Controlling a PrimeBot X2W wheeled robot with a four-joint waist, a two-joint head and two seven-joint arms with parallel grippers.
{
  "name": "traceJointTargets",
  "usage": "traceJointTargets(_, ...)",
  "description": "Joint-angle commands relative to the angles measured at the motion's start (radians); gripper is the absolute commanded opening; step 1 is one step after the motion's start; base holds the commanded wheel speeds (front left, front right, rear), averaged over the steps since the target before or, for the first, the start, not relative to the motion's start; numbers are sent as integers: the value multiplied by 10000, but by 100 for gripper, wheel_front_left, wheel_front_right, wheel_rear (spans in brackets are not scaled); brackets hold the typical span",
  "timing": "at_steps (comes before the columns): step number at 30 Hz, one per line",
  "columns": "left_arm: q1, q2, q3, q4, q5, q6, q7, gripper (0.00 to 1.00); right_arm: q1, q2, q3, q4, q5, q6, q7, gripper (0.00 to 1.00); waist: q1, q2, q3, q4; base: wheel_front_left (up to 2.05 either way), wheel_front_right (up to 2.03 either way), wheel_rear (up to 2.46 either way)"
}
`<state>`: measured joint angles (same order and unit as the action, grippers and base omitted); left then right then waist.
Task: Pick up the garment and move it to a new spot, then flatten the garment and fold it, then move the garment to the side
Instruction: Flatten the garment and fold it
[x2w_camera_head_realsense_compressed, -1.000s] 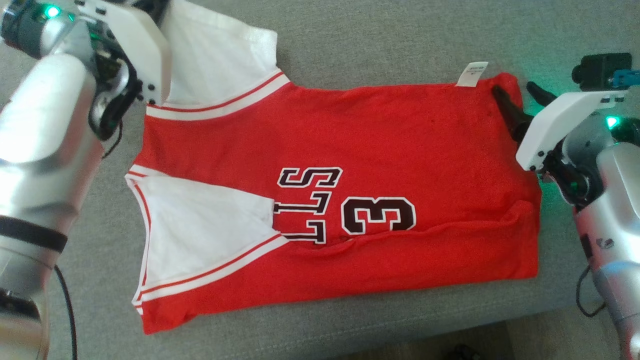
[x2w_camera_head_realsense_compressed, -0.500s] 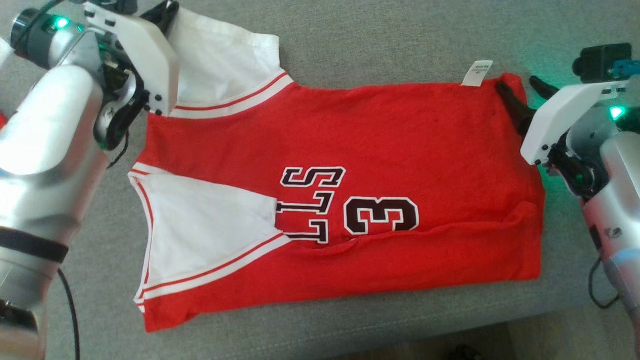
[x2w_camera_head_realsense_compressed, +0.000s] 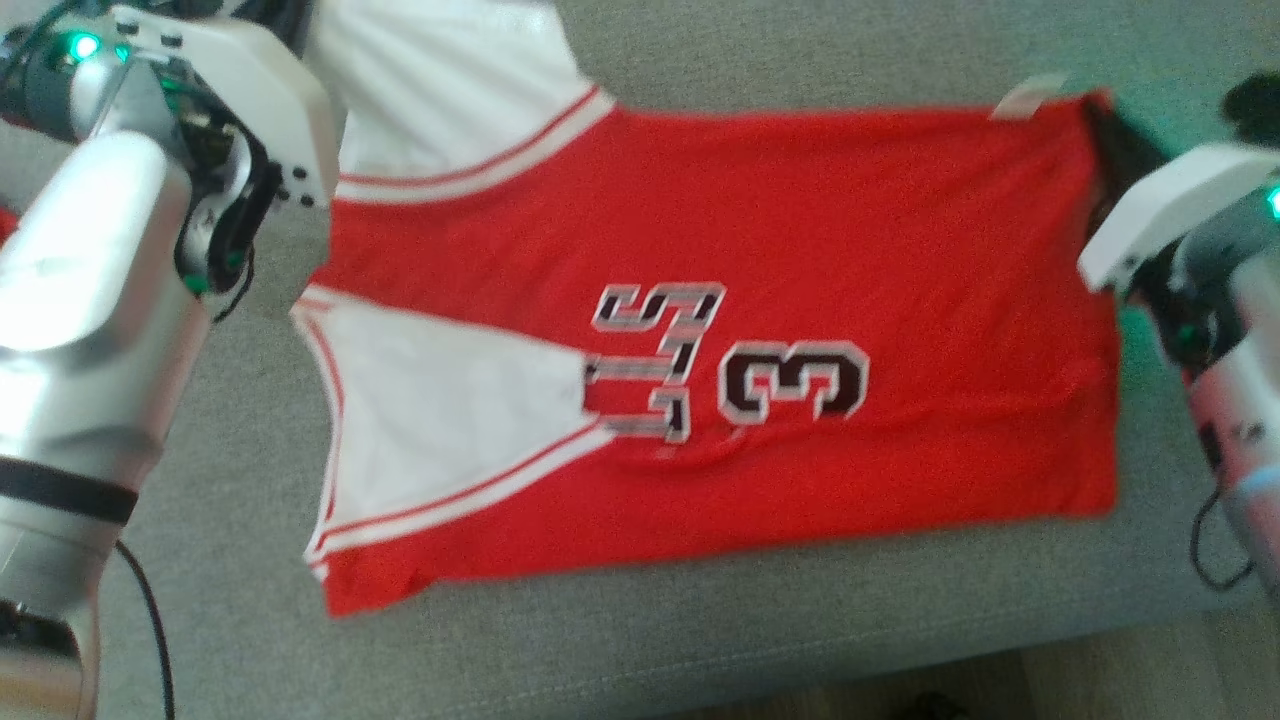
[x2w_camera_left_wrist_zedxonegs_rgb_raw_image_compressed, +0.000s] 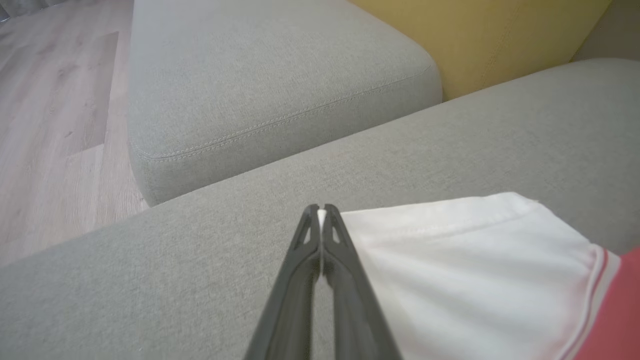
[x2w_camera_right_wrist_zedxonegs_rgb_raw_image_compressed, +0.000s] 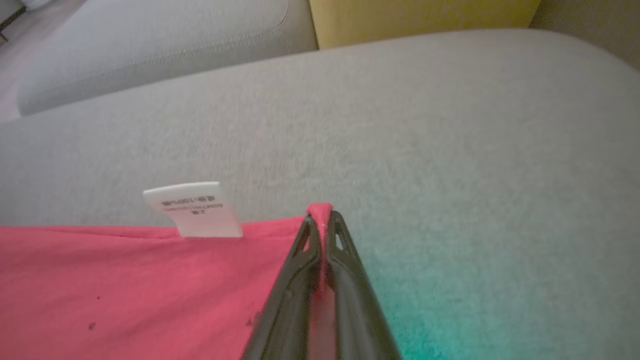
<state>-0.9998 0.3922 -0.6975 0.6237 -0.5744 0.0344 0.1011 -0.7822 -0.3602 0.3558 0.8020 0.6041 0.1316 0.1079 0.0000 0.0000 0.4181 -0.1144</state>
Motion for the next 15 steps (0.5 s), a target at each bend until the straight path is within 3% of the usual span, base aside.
traceJointTargets(1, -734, 306, 530, -124, -6, 152, -294, 0, -525, -133, -214, -18, -87, -9, -528, 0, 0, 0, 88, 26, 0, 0, 0)
traceJointTargets(6, -1080, 19, 691, 240, -35, 213, -1013, 0, -969, 170, -364, 584, -229, -9, -1325, 0, 0, 0, 145, 56, 0, 0, 0)
traceJointTargets(10, -1089, -218, 501, 645, -119, -259, -1263, 0, -1059, 360, -123, 931, -74, -9, -1601, 0, 0, 0, 76, 95, 0, 0, 0)
traceJointTargets(15, -939, -211, 386, 751, -116, -431, -1452, 0, -877, 238, 66, 1033, 211, -9, -1792, 0, 0, 0, -158, 164, 0, 0, 0)
